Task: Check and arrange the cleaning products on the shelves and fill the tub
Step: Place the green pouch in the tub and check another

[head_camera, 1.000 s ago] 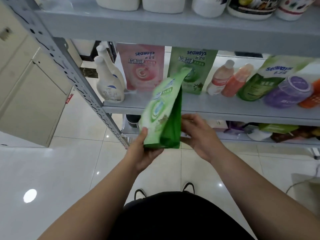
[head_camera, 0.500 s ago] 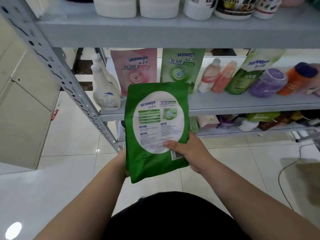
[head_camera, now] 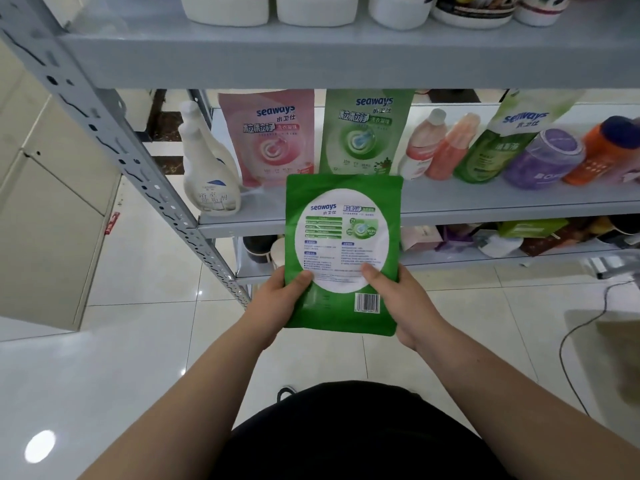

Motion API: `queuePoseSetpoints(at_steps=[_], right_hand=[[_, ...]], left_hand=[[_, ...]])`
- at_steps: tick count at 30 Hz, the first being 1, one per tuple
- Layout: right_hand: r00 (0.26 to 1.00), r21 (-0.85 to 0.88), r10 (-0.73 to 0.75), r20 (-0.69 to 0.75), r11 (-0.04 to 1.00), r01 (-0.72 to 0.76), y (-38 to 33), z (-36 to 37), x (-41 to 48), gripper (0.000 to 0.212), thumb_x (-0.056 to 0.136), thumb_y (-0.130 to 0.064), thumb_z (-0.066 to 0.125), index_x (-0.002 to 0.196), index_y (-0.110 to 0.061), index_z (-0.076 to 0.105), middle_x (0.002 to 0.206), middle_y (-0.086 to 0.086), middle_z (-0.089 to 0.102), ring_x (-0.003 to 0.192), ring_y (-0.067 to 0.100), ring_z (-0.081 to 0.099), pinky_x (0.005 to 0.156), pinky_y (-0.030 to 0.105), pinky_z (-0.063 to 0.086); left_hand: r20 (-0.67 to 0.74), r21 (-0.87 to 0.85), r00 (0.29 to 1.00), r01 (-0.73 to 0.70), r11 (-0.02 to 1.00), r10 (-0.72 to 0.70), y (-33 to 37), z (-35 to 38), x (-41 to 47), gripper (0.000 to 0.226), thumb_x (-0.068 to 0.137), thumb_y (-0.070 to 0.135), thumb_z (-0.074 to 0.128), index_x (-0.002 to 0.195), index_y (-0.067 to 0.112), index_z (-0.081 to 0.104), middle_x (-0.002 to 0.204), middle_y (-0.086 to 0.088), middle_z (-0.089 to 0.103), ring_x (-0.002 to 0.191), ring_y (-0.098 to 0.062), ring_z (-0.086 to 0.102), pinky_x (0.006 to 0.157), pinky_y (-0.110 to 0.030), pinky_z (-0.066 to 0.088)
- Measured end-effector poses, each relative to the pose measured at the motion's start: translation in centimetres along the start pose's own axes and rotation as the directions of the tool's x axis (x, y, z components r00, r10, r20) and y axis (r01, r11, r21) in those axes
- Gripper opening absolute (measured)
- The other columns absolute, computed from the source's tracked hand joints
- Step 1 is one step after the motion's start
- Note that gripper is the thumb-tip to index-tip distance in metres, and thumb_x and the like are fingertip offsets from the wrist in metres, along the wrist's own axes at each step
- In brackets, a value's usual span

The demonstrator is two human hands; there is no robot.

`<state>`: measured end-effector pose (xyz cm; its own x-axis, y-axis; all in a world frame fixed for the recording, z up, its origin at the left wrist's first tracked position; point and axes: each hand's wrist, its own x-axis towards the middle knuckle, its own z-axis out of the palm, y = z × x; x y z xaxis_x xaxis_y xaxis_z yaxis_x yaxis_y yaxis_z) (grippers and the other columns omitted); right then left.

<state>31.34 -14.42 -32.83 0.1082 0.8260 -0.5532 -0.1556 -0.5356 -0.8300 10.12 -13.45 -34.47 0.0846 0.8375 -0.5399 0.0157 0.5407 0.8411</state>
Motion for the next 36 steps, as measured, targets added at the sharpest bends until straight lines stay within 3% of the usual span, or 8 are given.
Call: queuePoseSetpoints(at_steps=[6,9,18,24,27,29,32,36], right_hand=[[0.999,0.047,0.049,-0.016,0.998,-0.048,-0.4,-1.2,0.2,0.041,0.093,-0.045,0.070,0.125,-0.020,0.065,0.109,0.000,0.079,0.097,0.023,0.077,0.086,0.042,0.061],[0.999,0.073,0.036,-0.014,0.997,-0.035,-0.9,-1.4,0.2,0.039,0.095,-0.041,0.069,0.125,-0.017,0.065,0.109,0.003,0.079,0.098,0.024,0.077,0.086,0.042,0.060],[0.999,-0.022,0.016,-0.046,1.000,-0.017,-1.6,-2.8,0.5,0.054,0.083,-0.048,0.076,0.126,-0.018,0.063,0.114,0.003,0.077,0.098,0.022,0.076,0.092,0.044,0.060],[0.911,-0.420,-0.378,-0.167,0.863,0.281,-5.4,-5.7,0.7,0.061,0.085,-0.037,0.083,0.136,-0.029,0.052,0.131,-0.010,0.064,0.117,-0.006,0.060,0.107,0.032,0.051],[0.861,-0.616,-0.482,-0.161,0.731,0.293,-6.7,-6.9,1.0,0.082,0.089,-0.047,0.076,0.156,-0.035,0.032,0.157,-0.001,0.036,0.144,0.012,0.034,0.119,0.036,0.031],[0.844,-0.675,-0.522,-0.124,0.668,0.314,-7.0,-7.7,1.1,0.056,0.093,-0.048,0.070,0.144,-0.032,0.052,0.140,-0.002,0.051,0.135,0.016,0.044,0.115,0.038,0.037],[0.801,-0.679,-0.564,-0.200,0.669,0.302,-7.2,-9.3,0.5,0.023,0.096,-0.045,0.067,0.109,-0.026,0.066,0.102,-0.011,0.061,0.101,0.012,0.059,0.082,0.015,0.041],[0.814,-0.613,-0.474,-0.336,0.766,0.193,-6.5,-13.2,-0.5,0.031,0.097,-0.053,0.062,0.090,-0.023,0.064,0.080,-0.005,0.067,0.074,0.008,0.065,0.063,0.025,0.046]], left_hand=[[0.010,-0.021,0.997,0.079,0.997,-0.078,0.3,1.1,0.4,0.014,0.100,0.041,0.060,0.111,0.033,0.063,0.114,-0.006,0.073,0.089,-0.032,0.075,0.060,-0.041,0.060],[0.012,-0.029,0.995,0.104,0.994,-0.104,0.7,1.5,0.5,0.020,0.101,0.041,0.059,0.114,0.028,0.062,0.114,-0.008,0.073,0.086,-0.032,0.075,0.057,-0.039,0.058],[-0.020,0.073,0.995,0.094,0.993,-0.093,1.6,2.9,0.8,0.036,0.100,0.046,0.057,0.128,0.023,0.059,0.116,-0.004,0.070,0.091,-0.031,0.073,0.059,-0.040,0.060],[0.051,0.491,0.991,-0.131,0.861,0.122,1.3,4.5,0.9,0.026,0.098,0.055,0.053,0.118,0.039,0.057,0.116,0.010,0.069,0.107,-0.017,0.066,0.094,-0.045,0.056],[0.098,0.495,0.988,-0.152,0.856,0.119,1.4,5.5,0.9,0.028,0.099,0.054,0.054,0.121,0.038,0.057,0.117,0.011,0.069,0.110,-0.017,0.065,0.097,-0.043,0.054],[0.161,0.476,0.980,-0.182,0.860,0.117,1.4,6.3,0.7,0.031,0.098,0.054,0.056,0.124,0.036,0.059,0.117,0.012,0.070,0.110,-0.015,0.066,0.096,-0.040,0.055],[0.258,0.470,0.962,-0.209,0.857,0.093,1.5,7.9,0.3,0.060,0.080,0.073,0.056,0.126,0.035,0.061,0.117,0.013,0.072,0.109,-0.013,0.068,0.097,-0.044,0.055],[0.370,0.566,0.928,-0.268,0.779,0.051,1.7,11.2,0.4,0.064,0.080,0.074,0.053,0.127,0.030,0.060,0.116,0.008,0.072,0.105,-0.015,0.069,0.092,-0.046,0.058]])
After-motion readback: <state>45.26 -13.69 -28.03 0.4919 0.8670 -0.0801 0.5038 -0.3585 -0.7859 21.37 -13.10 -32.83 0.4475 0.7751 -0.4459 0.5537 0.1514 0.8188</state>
